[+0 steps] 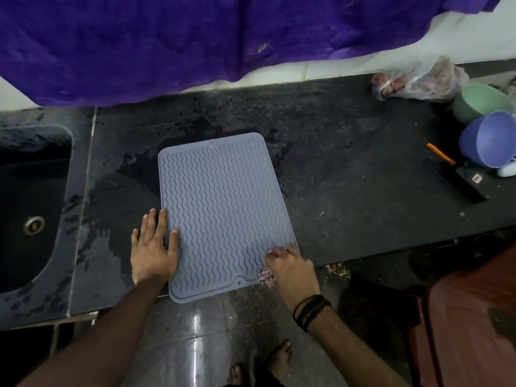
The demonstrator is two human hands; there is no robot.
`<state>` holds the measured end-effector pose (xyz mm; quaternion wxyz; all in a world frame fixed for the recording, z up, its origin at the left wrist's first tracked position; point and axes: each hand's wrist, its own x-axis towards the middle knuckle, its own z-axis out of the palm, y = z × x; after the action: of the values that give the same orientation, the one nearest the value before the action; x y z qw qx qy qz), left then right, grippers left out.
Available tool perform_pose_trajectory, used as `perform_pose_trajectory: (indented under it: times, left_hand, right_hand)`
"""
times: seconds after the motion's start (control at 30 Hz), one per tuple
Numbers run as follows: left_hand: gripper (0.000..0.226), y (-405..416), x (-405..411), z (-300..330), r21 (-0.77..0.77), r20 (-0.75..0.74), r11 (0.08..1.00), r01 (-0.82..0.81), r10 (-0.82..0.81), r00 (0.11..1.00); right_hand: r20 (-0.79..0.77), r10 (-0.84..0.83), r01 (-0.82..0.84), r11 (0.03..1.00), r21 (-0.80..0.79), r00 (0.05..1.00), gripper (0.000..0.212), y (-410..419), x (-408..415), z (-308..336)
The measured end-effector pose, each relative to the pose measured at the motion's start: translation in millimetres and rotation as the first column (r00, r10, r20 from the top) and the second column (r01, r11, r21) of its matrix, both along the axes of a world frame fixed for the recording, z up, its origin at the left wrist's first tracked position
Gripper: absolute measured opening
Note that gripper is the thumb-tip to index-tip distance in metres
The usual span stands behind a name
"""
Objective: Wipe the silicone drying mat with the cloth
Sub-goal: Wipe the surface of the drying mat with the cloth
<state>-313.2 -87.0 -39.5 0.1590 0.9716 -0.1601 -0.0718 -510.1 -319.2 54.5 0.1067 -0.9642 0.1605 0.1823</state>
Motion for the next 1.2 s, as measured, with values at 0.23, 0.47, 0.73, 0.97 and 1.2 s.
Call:
perform_pose_trajectory:
  times: [0.23,0.47,0.73,0.97,1.2]
  left_hand:
    - [0.073,-0.8,-0.9,0.7,-0.01,0.005,1.0,0.008,-0.008,1.0]
    - [0.071,-2.3,-2.5,7.0,-0.024,0.003,1.0,0.005,-0.005,1.0]
    - [0.072,-2.3,-1.2,6.7,-0.012,-0.017,1.0,0.0,0.0,1.0]
    - [0.071,-1.0,0.0,3.6,-0.008,-0.006,1.0,0.007,-0.007,1.0]
    - [0.071,0.4,0.6,-0.3,-0.028,-0.003,1.0,0.014,-0.014,1.0]
  right_hand:
    - [0.082,-0.048,0.047,0.999,0.017,0.995,0.026,-7.8,15.5,10.0]
    - [0.116,0.026,-0.025,1.0,-0.01,0.993,0.041,-10.3,46.8,-1.0]
    - [0.134,0.029,-0.031,0.999,0.013,0.991,0.035,-10.0,36.3,-2.8]
    - [0.195,0.021,-0.02,1.0,-0.006,0.981,0.043,-27.3,96.8,-6.1]
    - [0.117,0.076,-0.072,0.997,-0.034,0.99,0.043,-14.6,58.3,-17.9]
